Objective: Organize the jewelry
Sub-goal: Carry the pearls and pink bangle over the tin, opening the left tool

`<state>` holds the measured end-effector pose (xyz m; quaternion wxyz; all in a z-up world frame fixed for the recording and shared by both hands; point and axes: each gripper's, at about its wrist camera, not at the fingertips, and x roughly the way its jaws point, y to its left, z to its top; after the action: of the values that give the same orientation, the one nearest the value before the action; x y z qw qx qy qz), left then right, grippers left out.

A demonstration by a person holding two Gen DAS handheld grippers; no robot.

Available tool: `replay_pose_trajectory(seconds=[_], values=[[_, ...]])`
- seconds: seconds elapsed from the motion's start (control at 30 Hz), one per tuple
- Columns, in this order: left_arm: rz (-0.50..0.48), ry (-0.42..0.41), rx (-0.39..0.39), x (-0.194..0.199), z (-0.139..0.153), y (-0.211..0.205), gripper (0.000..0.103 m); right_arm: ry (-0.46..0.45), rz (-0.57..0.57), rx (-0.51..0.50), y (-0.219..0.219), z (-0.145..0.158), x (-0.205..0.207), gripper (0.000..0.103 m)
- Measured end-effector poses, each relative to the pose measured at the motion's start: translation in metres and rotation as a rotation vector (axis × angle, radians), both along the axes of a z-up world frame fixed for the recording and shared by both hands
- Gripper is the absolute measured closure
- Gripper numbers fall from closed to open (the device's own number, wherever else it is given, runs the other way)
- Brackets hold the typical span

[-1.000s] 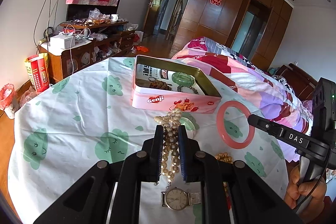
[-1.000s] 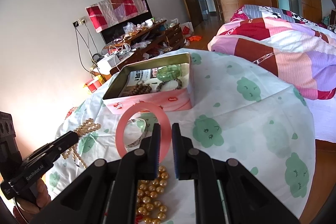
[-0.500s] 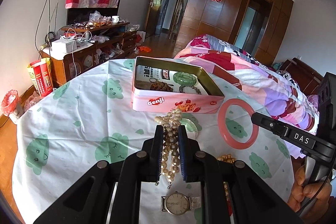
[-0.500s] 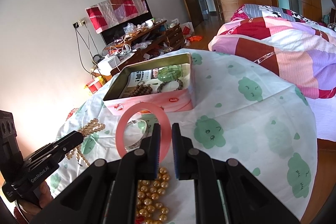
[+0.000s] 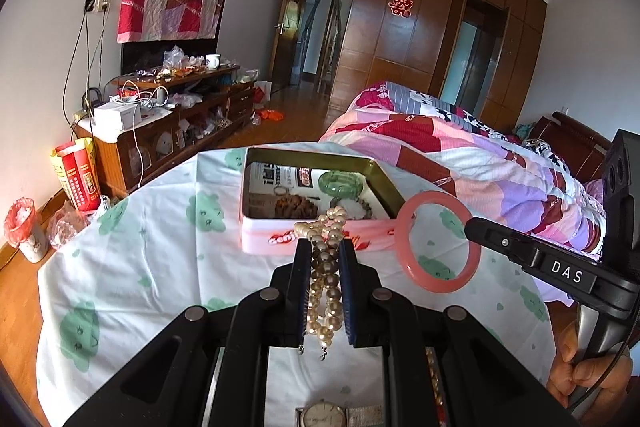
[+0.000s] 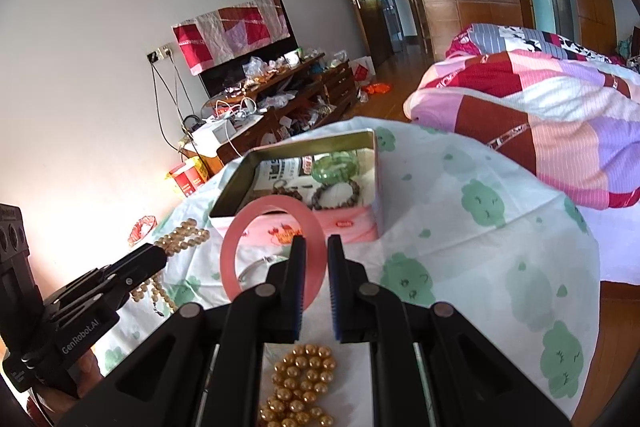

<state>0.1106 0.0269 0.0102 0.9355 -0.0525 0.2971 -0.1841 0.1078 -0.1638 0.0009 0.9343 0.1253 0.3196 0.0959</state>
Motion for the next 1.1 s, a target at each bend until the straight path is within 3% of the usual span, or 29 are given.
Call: replay_pose_trajectory(seconds=[0.43, 0.6, 0.8, 1.0, 1.1], values=[[0.007, -0.023, -0.027, 0.020, 0.003, 0.001, 0.090, -0.019, -0.021, 0.012, -0.007, 0.005, 0.018, 0.090], [0.007, -0.049, -0.040, 0.043, 0.010, -0.003, 0.090, -0.036, -0.034, 0.016, -0.009, 0.009, 0.037, 0.089], [0.013, -0.090, 0.000, 0.073, 0.017, -0.010, 0.090, -0.030, -0.060, 0.040, -0.011, 0.008, 0.076, 0.089], [-0.053, -0.011, 0.018, 0.084, 0.006, 0.003, 0.090, -0.007, -0.066, 0.048, -0.009, -0.003, 0.100, 0.089], [-0.106, 0.062, 0.082, 0.075, -0.011, 0.002, 0.090, -0.018, -0.065, 0.040, -0.007, -0.007, 0.097, 0.089]])
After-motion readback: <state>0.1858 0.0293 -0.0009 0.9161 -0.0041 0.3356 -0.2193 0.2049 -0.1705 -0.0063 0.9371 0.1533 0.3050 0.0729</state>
